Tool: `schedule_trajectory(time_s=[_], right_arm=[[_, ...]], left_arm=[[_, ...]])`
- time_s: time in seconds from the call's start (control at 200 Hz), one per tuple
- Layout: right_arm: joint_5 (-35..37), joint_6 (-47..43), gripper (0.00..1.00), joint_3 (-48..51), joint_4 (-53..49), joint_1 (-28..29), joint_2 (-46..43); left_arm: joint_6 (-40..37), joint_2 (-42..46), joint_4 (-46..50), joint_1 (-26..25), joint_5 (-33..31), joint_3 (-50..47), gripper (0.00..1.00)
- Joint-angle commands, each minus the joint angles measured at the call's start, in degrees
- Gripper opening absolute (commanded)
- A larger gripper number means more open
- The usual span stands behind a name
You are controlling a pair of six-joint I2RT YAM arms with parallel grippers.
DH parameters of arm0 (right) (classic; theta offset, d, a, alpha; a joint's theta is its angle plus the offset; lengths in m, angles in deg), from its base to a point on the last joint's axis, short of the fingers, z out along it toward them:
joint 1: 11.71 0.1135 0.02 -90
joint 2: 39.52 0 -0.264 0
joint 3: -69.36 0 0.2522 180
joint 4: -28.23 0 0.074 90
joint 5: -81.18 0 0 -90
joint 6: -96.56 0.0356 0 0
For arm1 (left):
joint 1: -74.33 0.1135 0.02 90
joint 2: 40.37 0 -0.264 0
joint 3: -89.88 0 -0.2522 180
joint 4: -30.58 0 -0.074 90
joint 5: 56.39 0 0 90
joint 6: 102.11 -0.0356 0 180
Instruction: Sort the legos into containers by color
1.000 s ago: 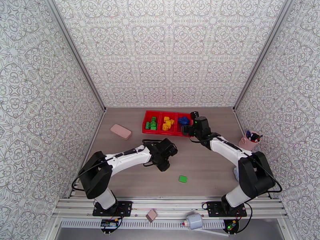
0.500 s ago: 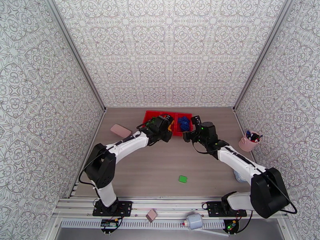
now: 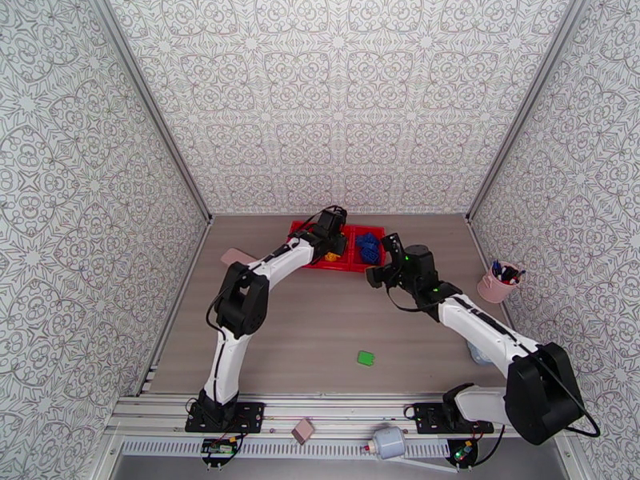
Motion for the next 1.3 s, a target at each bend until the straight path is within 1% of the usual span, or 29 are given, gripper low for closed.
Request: schedule_trajectory(time_s=[0.0, 0.045, 0.1, 0.12, 0.21, 0.25, 0.36, 0.44, 0.465, 0.485, 0.61, 0.685, 0.79, 0.905, 0.995, 1.085, 1.135, 1.295], right_arm=[[-0.2, -1.3, 0.93, 0.9, -2.5, -0.4, -1.4], [-0.4, -1.5, 0.93, 0.7, -2.8, -0.4, -1.4], [-0.6, -1.9, 0.93, 0.5, -3.4, -0.3, -1.7], [-0.5, -2.2, 0.93, 0.4, -3.7, -0.3, -1.7], [-1.1, -3.5, 0.93, -0.3, -5.5, -0.2, -2.0], [-1.7, -4.3, 0.93, -0.8, -6.9, -0.3, -1.9], [-4.3, -6.5, 0.93, -2.3, -10.8, 0.0, -1.9], [-4.9, -8.7, 0.93, -3.3, -14.6, 1.2, -1.8], [-4.9, -9.5, 0.93, -3.7, -16.0, 1.7, -1.8], [-4.8, -10.3, 0.93, -3.9, -17.2, 2.2, -1.9], [-3.0, -15.2, 0.93, -5.3, -24.0, 6.0, -2.0], [-1.9, -18.3, 0.93, -6.2, -28.4, 9.0, -1.8], [1.2, -21.8, 0.94, -7.3, -34.6, 14.1, -0.5], [3.2, -22.5, 0.94, -8.2, -39.8, 18.8, 1.7], [4.0, -23.0, 0.94, -8.5, -42.2, 22.3, 3.2], [7.7, -24.7, 0.95, -8.1, -43.1, 26.2, 4.8], [9.0, -25.2, 0.96, -8.2, -43.8, 27.7, 6.1], [9.1, -25.8, 0.97, -9.0, -45.6, 31.5, 10.5]], left_arm=[[-1.2, -3.8, 3.9, 0.8, -1.6, 6.1, 0.18], [-1.1, -5.1, 4.7, 1.0, -1.6, 7.8, 0.19], [-1.3, -5.9, 5.0, 1.3, -1.0, 8.9, 0.22], [-1.3, -6.0, 4.9, 1.3, -0.7, 9.0, 0.25], [-0.8, -5.6, 4.1, 1.8, 0.8, 8.8, 0.42], [-0.6, -5.3, 3.7, 2.0, 1.4, 8.4, 0.47], [-0.4, -3.0, 2.6, 2.5, 2.6, 6.4, 0.56], [0.1, -0.2, 1.1, 2.7, 2.9, 3.9, 0.63], [0.2, 0.0, 0.6, 2.8, 3.1, 2.9, 0.65], [0.3, 2.0, 0.2, 2.9, 3.1, 2.0, 0.66], [1.5, 7.7, -3.0, 3.5, 3.6, -3.7, 0.76], [2.6, 11.4, -4.8, 3.9, 3.8, -7.7, 0.84], [4.0, 16.5, -7.3, 5.2, 4.9, -13.3, 0.93], [4.4, 20.8, -8.9, 6.7, 5.6, -18.2, 0.97], [4.0, 23.1, -9.4, 7.6, 4.9, -21.3, 0.98], [3.7, 24.7, -9.5, 8.2, 4.0, -23.4, 0.99], [3.7, 25.2, -9.8, 8.7, 4.1, -24.4, 0.99], [3.3, 26.9, -10.4, 9.5, 4.1, -26.5, 0.98]])
